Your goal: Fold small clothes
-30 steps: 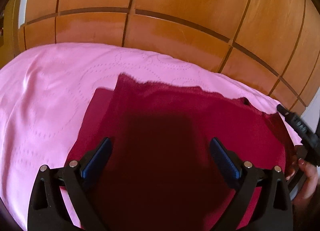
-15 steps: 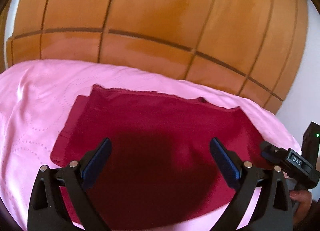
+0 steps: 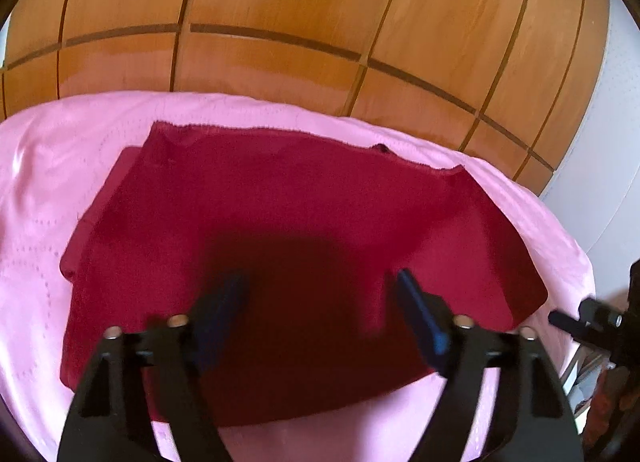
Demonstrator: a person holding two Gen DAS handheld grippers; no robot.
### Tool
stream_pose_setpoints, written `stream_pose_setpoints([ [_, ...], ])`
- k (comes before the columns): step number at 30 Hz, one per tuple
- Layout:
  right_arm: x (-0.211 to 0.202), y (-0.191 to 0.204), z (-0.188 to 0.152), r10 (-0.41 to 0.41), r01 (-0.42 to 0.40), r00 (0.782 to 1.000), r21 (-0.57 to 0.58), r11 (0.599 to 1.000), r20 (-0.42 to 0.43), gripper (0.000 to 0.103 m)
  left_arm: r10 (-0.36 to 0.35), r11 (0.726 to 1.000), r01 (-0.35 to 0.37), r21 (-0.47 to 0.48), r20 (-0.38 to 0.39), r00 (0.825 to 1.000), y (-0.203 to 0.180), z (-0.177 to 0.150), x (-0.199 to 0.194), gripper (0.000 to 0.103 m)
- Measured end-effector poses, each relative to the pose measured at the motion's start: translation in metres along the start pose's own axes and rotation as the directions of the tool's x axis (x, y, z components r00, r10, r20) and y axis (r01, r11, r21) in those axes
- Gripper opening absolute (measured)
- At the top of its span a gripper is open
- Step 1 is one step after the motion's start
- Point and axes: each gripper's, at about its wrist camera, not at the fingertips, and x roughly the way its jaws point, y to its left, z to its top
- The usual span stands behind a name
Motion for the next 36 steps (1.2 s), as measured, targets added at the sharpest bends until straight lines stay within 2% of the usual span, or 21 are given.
stream_pose_setpoints([
  [2,0.004,-0.006,-0.008,0.010,-0.009,0.999,0.035,0.999,-0.035,0.089,-0.046,0.999,0.046,-0.010,0.021,0.999,-0.001,-0.001,-0.006,0.070],
  [4,0.007,-0.011,-0.014,0.021,-0.017,0.998,0.060,0.998,-0.055,0.089,-0.091,0.996,0.090,0.009,0.047,0.995,-0.005,0.000,-0.011,0.062],
  [5,0.009,-0.014,-0.015,0.020,-0.016,0.998,0.075,0.997,-0.059,0.089,-0.095,0.995,0.093,0.033,0.048,0.994,-0.010,0.000,-0.012,0.059],
  [7,0.012,-0.023,-0.014,0.036,-0.030,0.999,0.125,0.992,-0.041,0.089,-0.106,0.992,0.104,0.070,0.030,0.994,-0.017,0.000,-0.007,0.046],
  [10,0.014,-0.034,-0.010,0.062,-0.062,0.998,0.198,0.978,0.004,0.089,-0.087,0.993,0.089,0.077,-0.024,0.996,-0.018,-0.005,0.008,0.038],
  [12,0.017,-0.041,-0.007,0.069,-0.078,0.997,0.237,0.968,0.044,0.089,-0.072,0.995,0.077,0.070,-0.063,0.995,-0.015,-0.012,0.022,0.036],
  [16,0.022,-0.046,0.002,0.044,-0.073,0.993,0.272,0.959,0.110,0.089,-0.078,0.994,0.082,0.076,-0.055,0.995,-0.014,-0.017,0.026,0.037],
  [21,0.036,-0.051,0.018,-0.006,-0.038,0.990,0.306,0.951,0.142,0.089,-0.091,0.993,0.094,0.069,-0.046,0.995,-0.011,-0.019,0.024,0.037],
  [26,0.042,-0.064,0.034,-0.016,-0.058,0.981,0.373,0.926,0.192,0.089,-0.096,0.993,0.099,0.066,-0.040,0.995,-0.009,-0.021,0.022,0.037],
  [27,0.044,-0.066,0.039,-0.020,-0.061,0.979,0.380,0.923,0.204,0.085,-0.096,0.993,0.099,0.066,-0.039,0.995,-0.009,-0.021,0.022,0.037],
  [29,0.050,-0.071,0.046,-0.037,-0.046,0.977,0.377,0.925,0.210,0.071,-0.097,0.993,0.100,0.067,-0.038,0.995,-0.009,-0.021,0.022,0.037],
  [31,0.059,-0.076,0.051,-0.055,-0.023,0.979,0.373,0.927,0.197,0.041,-0.100,0.993,0.103,0.065,-0.037,0.994,-0.009,-0.021,0.022,0.037],
  [33,0.066,-0.086,0.052,-0.041,-0.037,0.982,0.403,0.914,0.184,0.027,-0.103,0.992,0.105,0.067,-0.038,0.994,-0.009,-0.020,0.021,0.037],
  [35,0.064,-0.091,0.052,-0.005,-0.085,0.980,0.443,0.892,0.198,0.024,-0.131,0.989,0.134,0.059,-0.045,0.990,-0.008,-0.018,0.016,0.053],
  [36,0.061,-0.092,0.052,0.014,-0.108,0.978,0.452,0.885,0.207,0.023,-0.156,0.987,0.157,0.045,-0.041,0.987,-0.007,-0.016,0.010,0.076],
])
